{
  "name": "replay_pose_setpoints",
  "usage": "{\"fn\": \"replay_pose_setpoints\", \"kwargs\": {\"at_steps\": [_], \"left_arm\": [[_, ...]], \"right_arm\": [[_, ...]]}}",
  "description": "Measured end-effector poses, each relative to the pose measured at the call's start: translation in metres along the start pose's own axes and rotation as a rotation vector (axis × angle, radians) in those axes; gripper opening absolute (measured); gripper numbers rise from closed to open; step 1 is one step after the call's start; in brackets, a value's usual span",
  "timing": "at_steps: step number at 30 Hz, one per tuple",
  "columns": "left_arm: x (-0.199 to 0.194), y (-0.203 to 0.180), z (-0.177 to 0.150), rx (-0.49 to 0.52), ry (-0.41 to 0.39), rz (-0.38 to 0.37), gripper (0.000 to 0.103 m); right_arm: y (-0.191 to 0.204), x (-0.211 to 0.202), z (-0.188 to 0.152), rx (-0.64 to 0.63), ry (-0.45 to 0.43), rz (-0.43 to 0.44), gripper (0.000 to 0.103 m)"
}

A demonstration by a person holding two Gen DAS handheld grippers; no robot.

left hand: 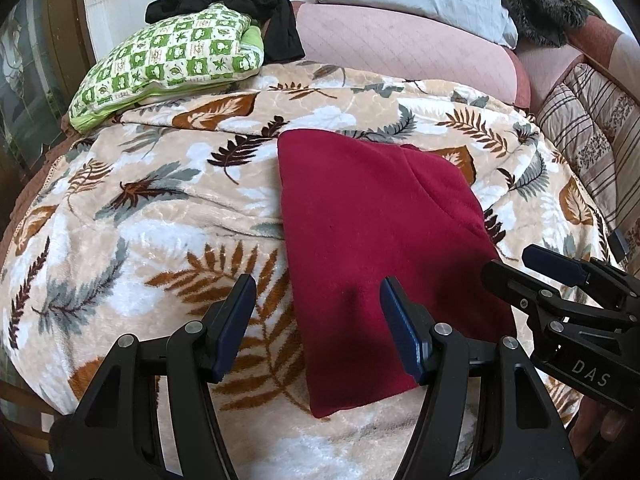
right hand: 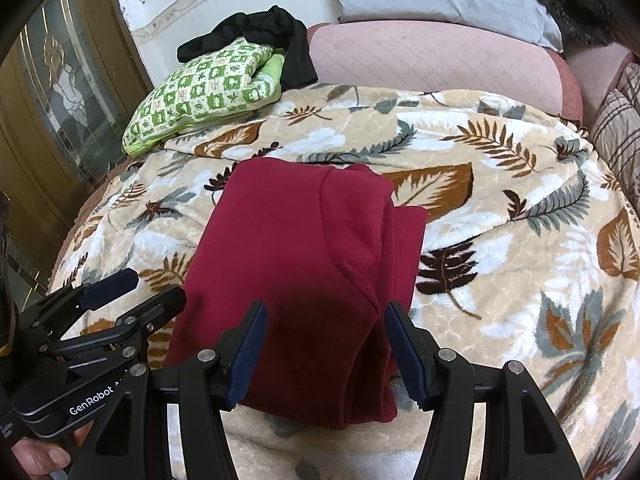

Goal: Fold small clothes

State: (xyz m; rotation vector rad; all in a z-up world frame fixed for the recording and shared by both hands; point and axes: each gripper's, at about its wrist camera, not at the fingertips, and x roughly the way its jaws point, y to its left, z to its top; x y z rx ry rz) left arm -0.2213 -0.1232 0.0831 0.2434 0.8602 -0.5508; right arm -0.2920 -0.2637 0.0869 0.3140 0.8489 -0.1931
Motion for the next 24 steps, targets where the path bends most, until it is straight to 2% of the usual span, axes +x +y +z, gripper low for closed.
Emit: {"fn": "replay_pose_setpoints", "kwargs": {"at_steps": [24], "left_arm": [[0.0034,-0.0016,-0.0011,0.004,0.006,-0.003,0.065]], "right_arm": [[0.0039,0.0035,-0.0040,0.005,0.009,-0.002,0.059]]}}
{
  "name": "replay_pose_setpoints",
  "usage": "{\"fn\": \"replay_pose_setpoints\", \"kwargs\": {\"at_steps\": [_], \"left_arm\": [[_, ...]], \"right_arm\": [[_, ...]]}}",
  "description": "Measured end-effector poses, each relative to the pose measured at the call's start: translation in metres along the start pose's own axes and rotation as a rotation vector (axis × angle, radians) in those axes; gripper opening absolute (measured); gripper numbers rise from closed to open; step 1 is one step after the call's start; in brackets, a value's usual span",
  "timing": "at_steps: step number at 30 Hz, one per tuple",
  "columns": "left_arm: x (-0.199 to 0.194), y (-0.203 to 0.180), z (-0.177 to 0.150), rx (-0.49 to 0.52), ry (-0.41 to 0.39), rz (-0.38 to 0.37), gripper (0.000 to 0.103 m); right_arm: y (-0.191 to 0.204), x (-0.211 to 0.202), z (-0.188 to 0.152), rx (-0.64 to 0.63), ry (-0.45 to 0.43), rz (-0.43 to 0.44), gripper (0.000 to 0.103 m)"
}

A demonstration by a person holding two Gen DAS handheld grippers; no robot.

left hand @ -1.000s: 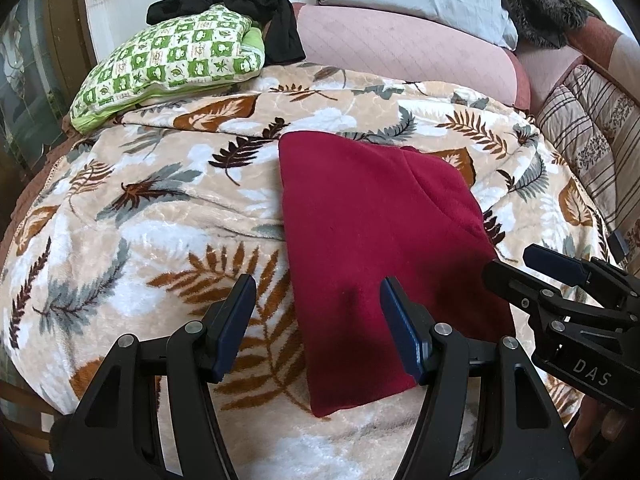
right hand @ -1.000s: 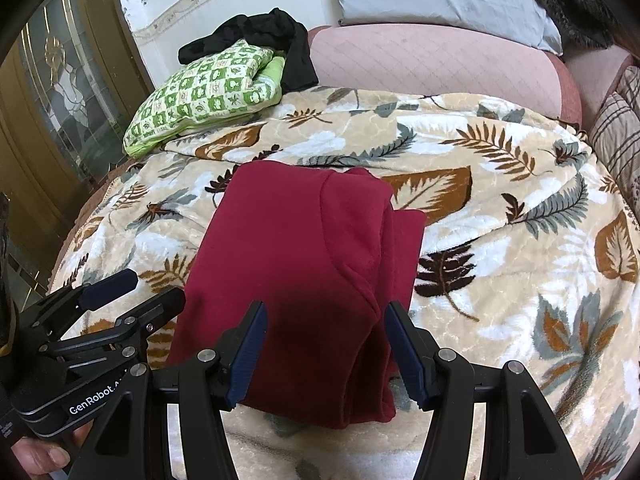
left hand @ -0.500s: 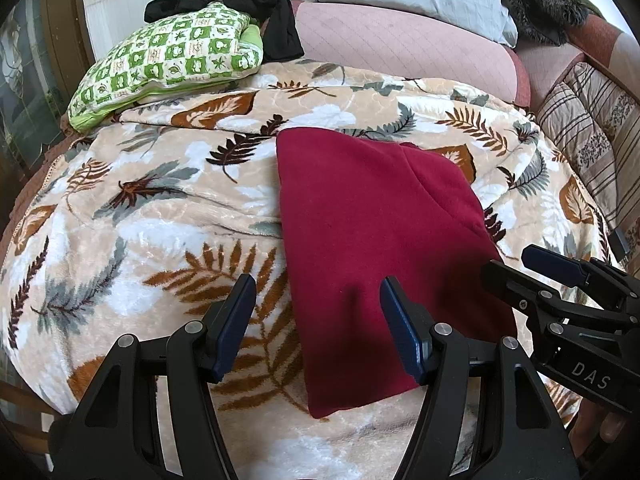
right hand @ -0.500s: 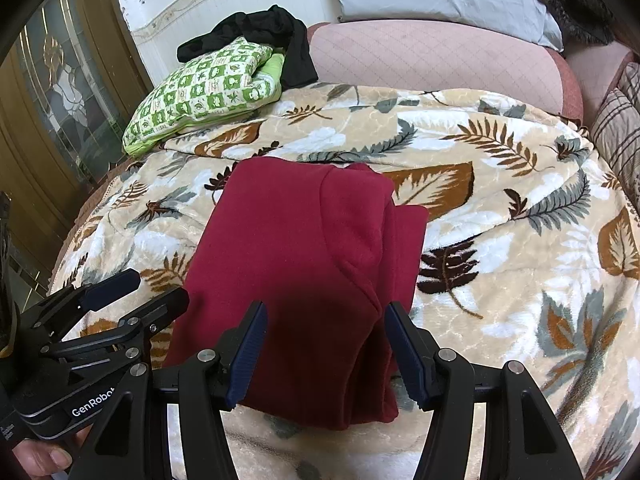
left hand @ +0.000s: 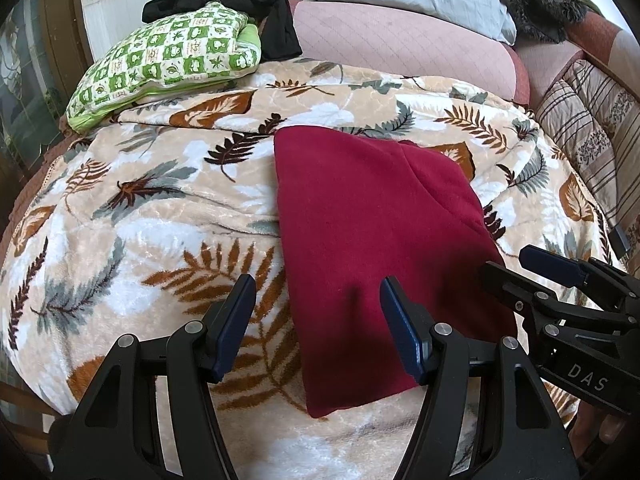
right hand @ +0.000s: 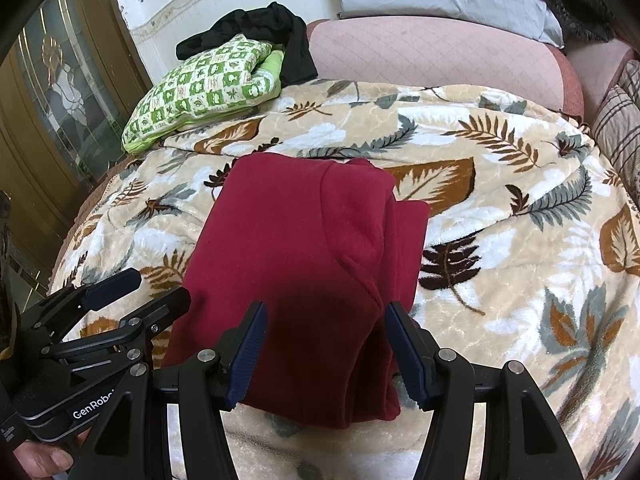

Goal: Fold small clothes

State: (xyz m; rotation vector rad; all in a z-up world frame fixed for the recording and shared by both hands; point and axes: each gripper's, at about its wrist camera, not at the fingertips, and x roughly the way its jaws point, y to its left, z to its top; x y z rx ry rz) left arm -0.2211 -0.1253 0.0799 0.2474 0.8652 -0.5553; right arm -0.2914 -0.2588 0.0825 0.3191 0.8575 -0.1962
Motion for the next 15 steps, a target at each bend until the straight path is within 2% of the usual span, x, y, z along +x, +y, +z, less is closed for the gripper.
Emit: {"fn": "replay_pose_setpoints", "kwargs": {"at_steps": [15], "left_arm": [[-0.0032,0.0070,0.0042,0.022,-0.040,-0.014,0.065]], "right_arm": [[0.0036,0.0013,-0.0001,-0.007,0.012,0.014,0.059]]}}
